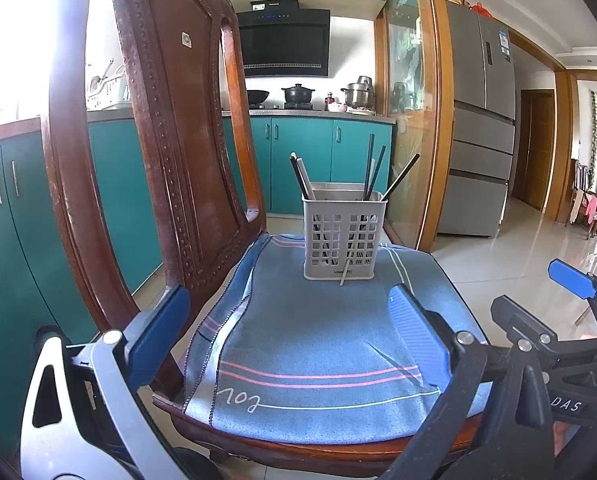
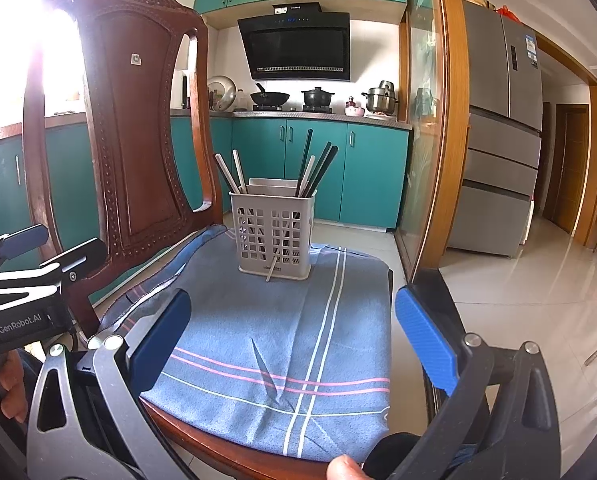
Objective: Organize utensils
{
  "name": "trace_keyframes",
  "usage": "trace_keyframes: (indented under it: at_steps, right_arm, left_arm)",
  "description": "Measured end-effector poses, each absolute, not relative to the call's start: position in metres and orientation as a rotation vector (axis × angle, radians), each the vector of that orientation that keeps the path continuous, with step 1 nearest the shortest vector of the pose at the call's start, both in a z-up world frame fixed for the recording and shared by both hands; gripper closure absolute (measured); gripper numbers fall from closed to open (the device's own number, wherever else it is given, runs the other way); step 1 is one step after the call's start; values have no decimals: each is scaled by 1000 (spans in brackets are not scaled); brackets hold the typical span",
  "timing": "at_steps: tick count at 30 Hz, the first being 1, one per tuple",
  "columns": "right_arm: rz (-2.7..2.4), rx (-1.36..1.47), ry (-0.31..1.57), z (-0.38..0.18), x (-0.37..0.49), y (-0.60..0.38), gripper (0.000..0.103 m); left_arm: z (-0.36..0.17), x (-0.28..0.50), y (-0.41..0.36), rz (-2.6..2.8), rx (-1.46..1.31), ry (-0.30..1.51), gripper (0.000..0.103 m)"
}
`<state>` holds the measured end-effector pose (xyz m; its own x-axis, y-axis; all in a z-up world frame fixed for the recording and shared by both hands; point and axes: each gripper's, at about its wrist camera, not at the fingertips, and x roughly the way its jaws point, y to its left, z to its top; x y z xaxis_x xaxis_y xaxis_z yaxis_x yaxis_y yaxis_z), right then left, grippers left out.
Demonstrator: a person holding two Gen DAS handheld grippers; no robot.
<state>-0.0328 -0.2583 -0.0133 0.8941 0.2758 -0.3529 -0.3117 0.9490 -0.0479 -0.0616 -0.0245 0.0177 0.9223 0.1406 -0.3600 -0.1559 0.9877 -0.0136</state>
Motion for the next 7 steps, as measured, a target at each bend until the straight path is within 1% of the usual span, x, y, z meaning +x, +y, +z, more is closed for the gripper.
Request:
trace_keyframes:
  at_steps: [7]
  right_arm:
    - [308,-101,361,-17,-29,-260,3]
  left_arm:
    - [14,-56,-25,143,-45,388,4]
